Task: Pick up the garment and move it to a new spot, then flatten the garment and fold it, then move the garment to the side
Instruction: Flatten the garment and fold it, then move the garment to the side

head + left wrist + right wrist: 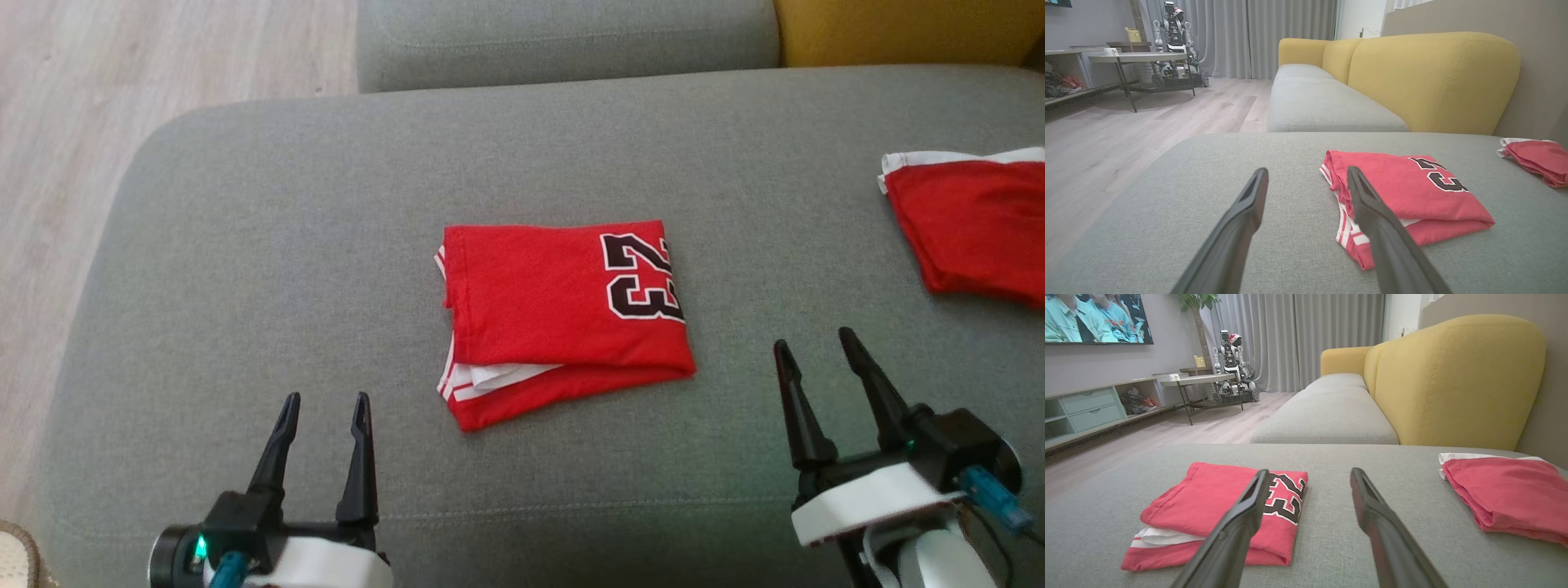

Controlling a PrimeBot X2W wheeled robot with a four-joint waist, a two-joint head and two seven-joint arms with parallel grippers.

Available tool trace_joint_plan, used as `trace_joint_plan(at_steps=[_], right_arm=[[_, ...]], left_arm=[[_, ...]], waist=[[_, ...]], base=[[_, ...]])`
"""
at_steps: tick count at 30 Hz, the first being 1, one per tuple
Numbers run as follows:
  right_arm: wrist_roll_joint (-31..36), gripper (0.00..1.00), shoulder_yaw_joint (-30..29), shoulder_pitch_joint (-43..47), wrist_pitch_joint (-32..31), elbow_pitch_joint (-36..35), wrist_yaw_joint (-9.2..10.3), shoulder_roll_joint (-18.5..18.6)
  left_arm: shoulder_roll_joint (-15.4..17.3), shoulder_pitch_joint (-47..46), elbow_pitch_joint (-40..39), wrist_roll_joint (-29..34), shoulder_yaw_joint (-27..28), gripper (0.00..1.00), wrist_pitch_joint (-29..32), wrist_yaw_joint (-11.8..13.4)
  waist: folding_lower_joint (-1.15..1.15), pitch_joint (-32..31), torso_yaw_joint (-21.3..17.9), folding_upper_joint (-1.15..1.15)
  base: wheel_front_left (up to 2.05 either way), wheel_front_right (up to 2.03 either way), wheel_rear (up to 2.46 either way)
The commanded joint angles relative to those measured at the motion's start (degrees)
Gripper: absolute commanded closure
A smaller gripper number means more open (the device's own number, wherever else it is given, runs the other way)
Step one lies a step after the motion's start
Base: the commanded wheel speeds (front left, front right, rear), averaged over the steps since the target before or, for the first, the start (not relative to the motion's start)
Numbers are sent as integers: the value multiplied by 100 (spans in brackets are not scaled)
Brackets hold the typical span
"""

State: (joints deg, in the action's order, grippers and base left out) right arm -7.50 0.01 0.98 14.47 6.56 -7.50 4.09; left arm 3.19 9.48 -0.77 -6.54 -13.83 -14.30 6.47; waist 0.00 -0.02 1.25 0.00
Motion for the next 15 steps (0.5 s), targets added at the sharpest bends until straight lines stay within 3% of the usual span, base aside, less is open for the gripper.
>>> trace_joint_plan(at_steps=[1, 15], right_arm=[[71, 0, 105, -65, 51, -227, 1, -24], [163, 0, 13, 134, 52, -240, 1, -106]], left_arm=[[-31, -95, -243, 56, 244, 0, -70, -38], [-31, -14, -213, 106, 212, 0, -70, -44]], waist=[[0, -40, 23, 0], [0, -126, 124, 0]], base=[[0, 0, 0], [0, 0, 0]])
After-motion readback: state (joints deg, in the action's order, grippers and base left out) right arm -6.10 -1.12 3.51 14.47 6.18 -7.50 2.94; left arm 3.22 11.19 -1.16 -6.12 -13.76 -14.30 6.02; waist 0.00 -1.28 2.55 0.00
